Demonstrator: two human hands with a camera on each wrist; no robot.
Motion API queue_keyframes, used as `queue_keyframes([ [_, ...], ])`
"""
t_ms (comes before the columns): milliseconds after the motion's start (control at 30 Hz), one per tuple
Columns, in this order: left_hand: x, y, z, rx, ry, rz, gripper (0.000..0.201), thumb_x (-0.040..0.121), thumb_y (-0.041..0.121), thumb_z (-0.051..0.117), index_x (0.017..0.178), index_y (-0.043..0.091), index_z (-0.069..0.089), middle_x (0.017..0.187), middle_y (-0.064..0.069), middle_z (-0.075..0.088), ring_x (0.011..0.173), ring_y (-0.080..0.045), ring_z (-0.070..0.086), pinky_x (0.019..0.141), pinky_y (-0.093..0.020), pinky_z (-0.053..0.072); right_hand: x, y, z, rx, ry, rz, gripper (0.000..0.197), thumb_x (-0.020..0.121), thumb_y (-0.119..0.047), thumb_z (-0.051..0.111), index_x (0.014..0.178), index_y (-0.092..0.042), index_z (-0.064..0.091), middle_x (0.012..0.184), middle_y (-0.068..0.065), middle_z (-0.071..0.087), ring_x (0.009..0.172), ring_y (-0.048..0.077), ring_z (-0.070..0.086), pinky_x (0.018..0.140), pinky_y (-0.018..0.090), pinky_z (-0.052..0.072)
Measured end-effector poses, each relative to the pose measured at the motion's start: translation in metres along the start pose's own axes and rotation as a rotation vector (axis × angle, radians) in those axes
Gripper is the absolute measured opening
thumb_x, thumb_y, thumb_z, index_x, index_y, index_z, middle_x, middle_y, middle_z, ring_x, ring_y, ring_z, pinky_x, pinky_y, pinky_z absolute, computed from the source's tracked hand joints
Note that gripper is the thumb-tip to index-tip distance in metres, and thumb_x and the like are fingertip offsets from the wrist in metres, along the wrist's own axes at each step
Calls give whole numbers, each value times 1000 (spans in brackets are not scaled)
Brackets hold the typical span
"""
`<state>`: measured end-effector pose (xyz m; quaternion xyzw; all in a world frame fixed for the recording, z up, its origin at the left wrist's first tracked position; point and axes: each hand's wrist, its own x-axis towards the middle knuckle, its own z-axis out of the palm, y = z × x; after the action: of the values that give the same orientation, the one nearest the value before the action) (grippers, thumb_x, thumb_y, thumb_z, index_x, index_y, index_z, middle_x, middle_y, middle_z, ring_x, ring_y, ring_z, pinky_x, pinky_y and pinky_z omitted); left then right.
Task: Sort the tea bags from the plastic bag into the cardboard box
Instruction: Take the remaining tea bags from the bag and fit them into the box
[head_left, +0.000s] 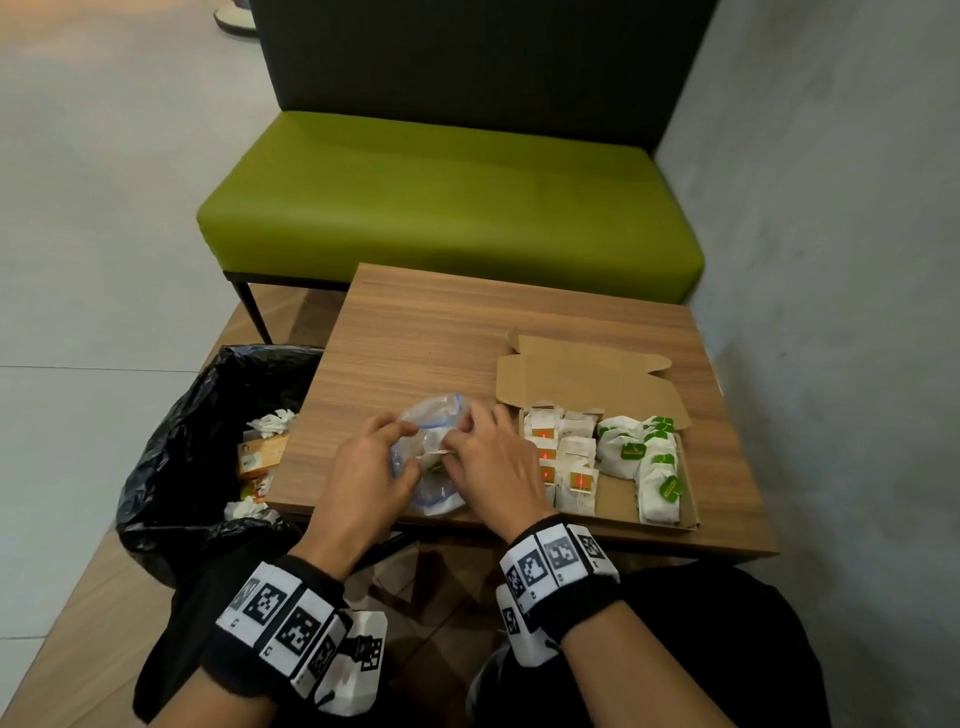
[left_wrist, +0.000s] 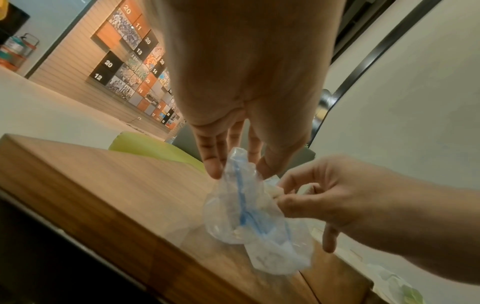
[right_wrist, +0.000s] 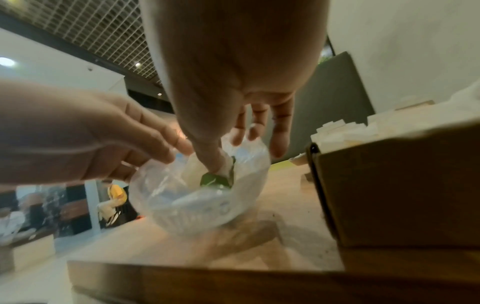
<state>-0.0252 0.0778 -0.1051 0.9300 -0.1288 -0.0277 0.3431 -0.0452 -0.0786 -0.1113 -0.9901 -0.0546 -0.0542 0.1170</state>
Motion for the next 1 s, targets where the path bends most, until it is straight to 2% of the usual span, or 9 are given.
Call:
queue_keyframes([
  [100,3,-1,-1,38,31,7,39,90,15,67,128,12,62,137,-1,53,118,-20,58,100,-27,41,1,11,-11,197,5,50,20,97,-36,55,105,-24,70,117,-11,58,107,12,47,72,26,40],
  [233,12,-2,-1,57,7,2,39,93,18,62,132,12,59,144,-6,49,126,-24,52,103,-32,39,0,22,-31,357,43,173,20,96,-36,58,106,-28,73,89,-10,69,86,14,61,66,29,42],
  [333,15,3,-1,116,-41,-8,40,95,23,59,135,22,57,159,-11,30,139,-27,41,110,-38,36,-2,36,-45,445,39,249,16,94,-35,63,100,-26,74,77,-13,65,76,13,63,65,31,49],
  [467,8,19,3,142,73,197,40,93,31,63,132,23,58,161,-8,25,148,-30,22,113,-49,32,-6,53,-53,461,-118,257,14,92,-36,67,94,-25,74,78,-12,67,73,11,63,72,38,56],
  [533,4,32,5,110,58,330,45,92,37,60,135,23,54,159,-5,30,148,-26,23,114,-49,29,-10,57,-54,493,-210,206,13,92,-34,68,93,-22,73,78,-11,65,69,8,59,72,38,54],
  [600,2,44,7,28,-74,360,52,91,45,54,139,26,48,151,1,43,140,-16,37,114,-47,34,-16,59,-57,541,-262,159,16,91,-36,70,90,-20,73,76,-8,65,67,9,58,69,38,52],
  [733,2,50,10,-155,-260,275,33,93,40,61,124,29,63,108,10,72,98,-1,64,86,-31,55,-31,64,-60,679,-204,176,5,89,-29,73,86,-32,72,74,-7,69,74,16,65,69,39,54],
  [867,-3,55,18,-372,-202,160,10,93,25,65,99,25,73,79,9,72,76,-1,66,66,-16,50,-41,62,-54,938,-12,294,25,87,-11,75,93,-34,70,75,-10,69,72,8,65,54,20,51],
  [1000,-11,64,34,-597,-88,5,8,93,19,66,94,18,74,76,3,73,69,-4,67,61,-20,50,-47,53,-49,1218,175,478,29,87,-8,74,113,-17,68,93,7,72,76,18,70,48,29,56],
])
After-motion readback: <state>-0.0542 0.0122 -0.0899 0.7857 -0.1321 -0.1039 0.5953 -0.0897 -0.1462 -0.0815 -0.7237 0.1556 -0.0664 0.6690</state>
